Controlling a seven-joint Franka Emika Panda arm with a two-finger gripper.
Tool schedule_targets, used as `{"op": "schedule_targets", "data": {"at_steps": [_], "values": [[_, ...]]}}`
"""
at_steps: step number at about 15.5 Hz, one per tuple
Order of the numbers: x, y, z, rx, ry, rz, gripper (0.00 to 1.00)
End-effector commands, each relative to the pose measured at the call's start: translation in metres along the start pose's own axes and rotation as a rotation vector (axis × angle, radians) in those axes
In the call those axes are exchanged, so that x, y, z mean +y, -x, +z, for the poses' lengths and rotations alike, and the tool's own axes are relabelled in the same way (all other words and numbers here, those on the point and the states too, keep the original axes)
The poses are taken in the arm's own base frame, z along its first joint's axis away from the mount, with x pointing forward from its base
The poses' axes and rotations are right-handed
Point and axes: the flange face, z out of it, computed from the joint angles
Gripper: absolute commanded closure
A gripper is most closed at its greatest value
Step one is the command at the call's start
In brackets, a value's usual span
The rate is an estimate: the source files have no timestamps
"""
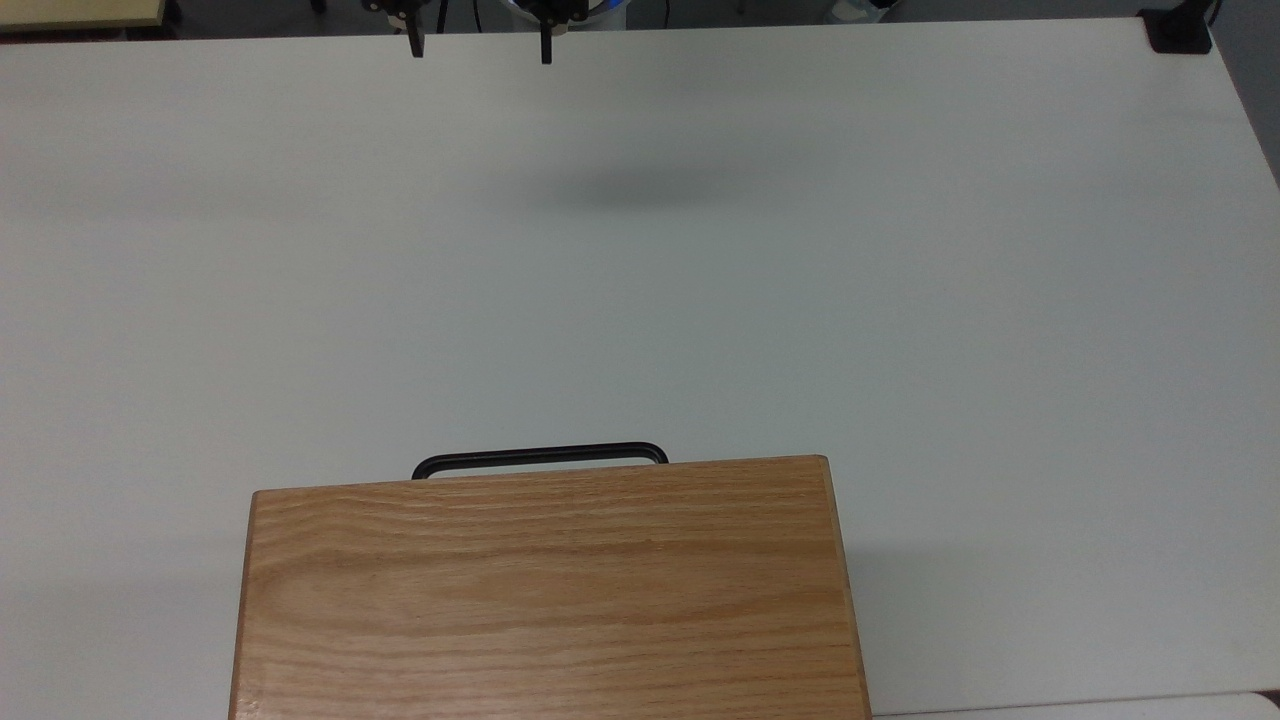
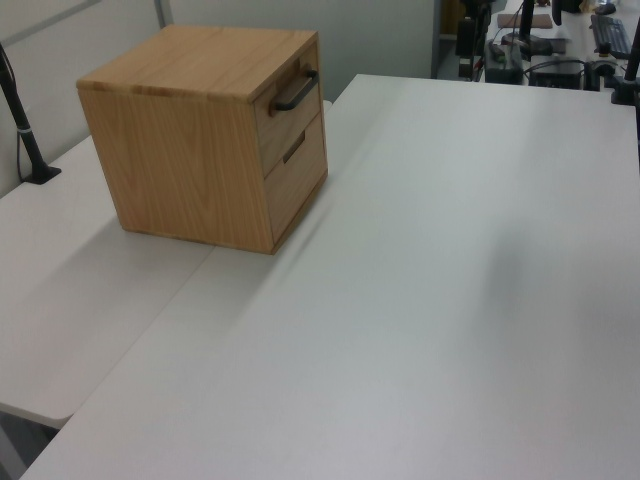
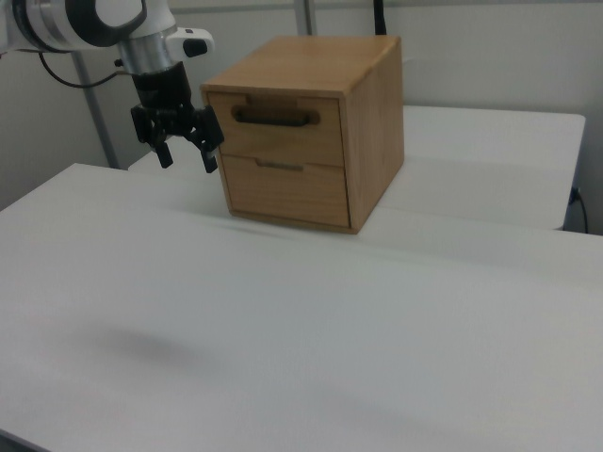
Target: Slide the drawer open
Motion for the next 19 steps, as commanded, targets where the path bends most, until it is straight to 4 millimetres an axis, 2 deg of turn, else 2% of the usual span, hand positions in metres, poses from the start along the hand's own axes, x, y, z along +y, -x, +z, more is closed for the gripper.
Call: {"op": "schedule_targets", "data": {"at_steps": [1, 4, 9, 12, 16, 18, 19], "values": [[-0.002, 0.008, -0.001, -0.004, -0.008, 0.016, 0.0], [0.004, 0.009, -0.002, -0.006, -0.008, 0.018, 0.0], [-0.001, 0.007, 0.003, -0.022, 0.003, 0.006, 0.0], [0.003, 0.005, 0.006, -0.023, 0.006, 0.026, 0.0], [0.007, 0.004, 0.008, -0.021, -0.011, 0.097, 0.0], [0.006, -0.001, 0.009, -0.011, -0.037, 0.216, 0.0], [0.008, -0.006, 0.006, 0.021, -0.054, 0.321, 0.05]]}}
